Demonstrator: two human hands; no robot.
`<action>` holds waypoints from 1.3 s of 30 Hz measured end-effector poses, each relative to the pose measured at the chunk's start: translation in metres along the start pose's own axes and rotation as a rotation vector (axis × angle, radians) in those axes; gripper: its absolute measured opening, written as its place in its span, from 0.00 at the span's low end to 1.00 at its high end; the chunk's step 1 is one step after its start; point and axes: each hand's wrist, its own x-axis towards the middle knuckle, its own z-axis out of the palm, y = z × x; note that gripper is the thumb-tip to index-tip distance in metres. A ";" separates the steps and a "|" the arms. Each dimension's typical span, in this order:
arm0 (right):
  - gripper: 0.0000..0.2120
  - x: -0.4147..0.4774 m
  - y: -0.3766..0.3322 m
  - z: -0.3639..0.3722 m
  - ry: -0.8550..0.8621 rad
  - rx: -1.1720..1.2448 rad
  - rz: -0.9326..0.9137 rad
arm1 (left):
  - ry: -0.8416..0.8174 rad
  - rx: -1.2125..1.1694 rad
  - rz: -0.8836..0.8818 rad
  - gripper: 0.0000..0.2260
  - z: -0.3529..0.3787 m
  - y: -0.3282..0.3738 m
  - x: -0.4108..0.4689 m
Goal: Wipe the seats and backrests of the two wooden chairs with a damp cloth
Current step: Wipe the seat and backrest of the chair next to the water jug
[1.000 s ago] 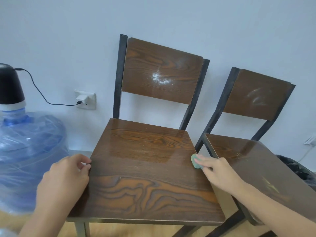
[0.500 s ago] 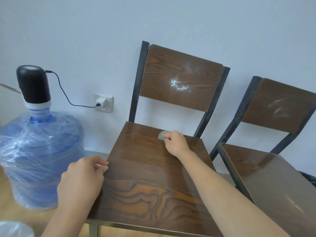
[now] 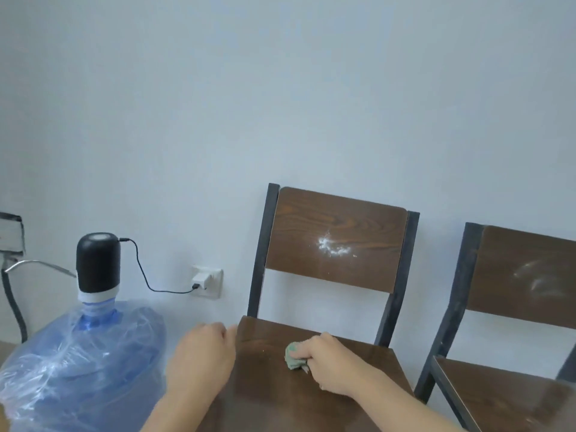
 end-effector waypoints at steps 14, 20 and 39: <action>0.29 0.003 0.074 -0.095 0.532 -0.712 -0.197 | -0.052 -0.574 0.004 0.25 0.000 0.125 0.162; 0.32 0.032 0.071 -0.140 0.776 -0.583 0.005 | -0.095 -0.798 -0.067 0.25 0.017 0.110 0.183; 0.24 0.071 0.012 -0.133 0.811 -0.609 -0.118 | -0.129 -0.842 -0.042 0.28 0.021 0.098 0.193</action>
